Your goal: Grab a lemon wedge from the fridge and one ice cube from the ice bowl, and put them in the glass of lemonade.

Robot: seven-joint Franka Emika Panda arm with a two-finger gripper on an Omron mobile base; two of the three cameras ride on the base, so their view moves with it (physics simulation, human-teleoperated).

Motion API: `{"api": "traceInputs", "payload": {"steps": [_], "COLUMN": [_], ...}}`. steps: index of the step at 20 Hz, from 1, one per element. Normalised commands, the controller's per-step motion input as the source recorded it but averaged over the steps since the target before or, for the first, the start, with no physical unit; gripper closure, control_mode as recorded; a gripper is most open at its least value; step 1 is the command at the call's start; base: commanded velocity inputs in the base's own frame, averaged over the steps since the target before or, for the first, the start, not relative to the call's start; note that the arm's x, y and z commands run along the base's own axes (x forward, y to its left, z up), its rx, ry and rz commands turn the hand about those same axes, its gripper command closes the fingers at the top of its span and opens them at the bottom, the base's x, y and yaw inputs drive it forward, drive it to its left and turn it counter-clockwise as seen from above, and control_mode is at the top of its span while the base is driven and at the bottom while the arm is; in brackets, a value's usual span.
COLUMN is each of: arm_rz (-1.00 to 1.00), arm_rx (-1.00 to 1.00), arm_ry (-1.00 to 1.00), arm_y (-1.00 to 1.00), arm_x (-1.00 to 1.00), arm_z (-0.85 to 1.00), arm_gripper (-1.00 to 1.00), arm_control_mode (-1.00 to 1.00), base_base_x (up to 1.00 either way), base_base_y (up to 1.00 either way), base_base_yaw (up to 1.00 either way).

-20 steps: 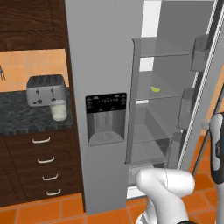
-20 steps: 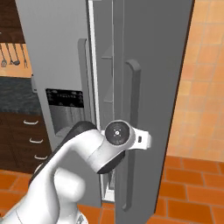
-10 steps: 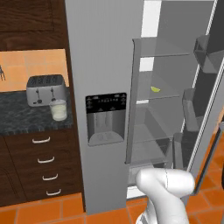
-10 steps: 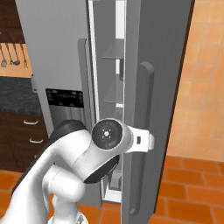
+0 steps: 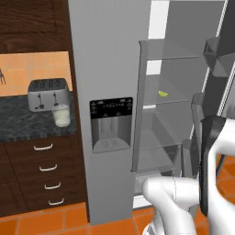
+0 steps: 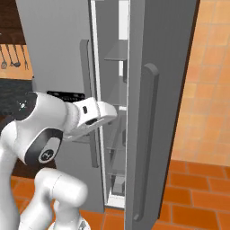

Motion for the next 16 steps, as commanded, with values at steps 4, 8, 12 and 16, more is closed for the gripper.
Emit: {"api": "traceInputs", "payload": {"steps": [4,8,12,16], "arm_rz": [0.05,0.04,0.0,0.0], "arm_rx": [-0.53,-0.41,-0.16,-0.07], "arm_ry": [0.34,0.36,0.17,0.11], "arm_y": [0.98,0.5,-0.13,-0.74], "arm_x": [0.59,0.7,0.85,0.9], "arm_z": [0.0,0.0,-0.05,-0.07], "arm_gripper": [-1.0,-1.0,-1.0,-1.0], "arm_control_mode": [-1.0,-1.0,-1.0,-1.0], "base_base_x": [0.0,0.0,0.0,0.0], "base_base_y": [0.0,0.0,0.0,0.0], "base_base_yaw": [0.0,0.0,0.0,0.0]}}
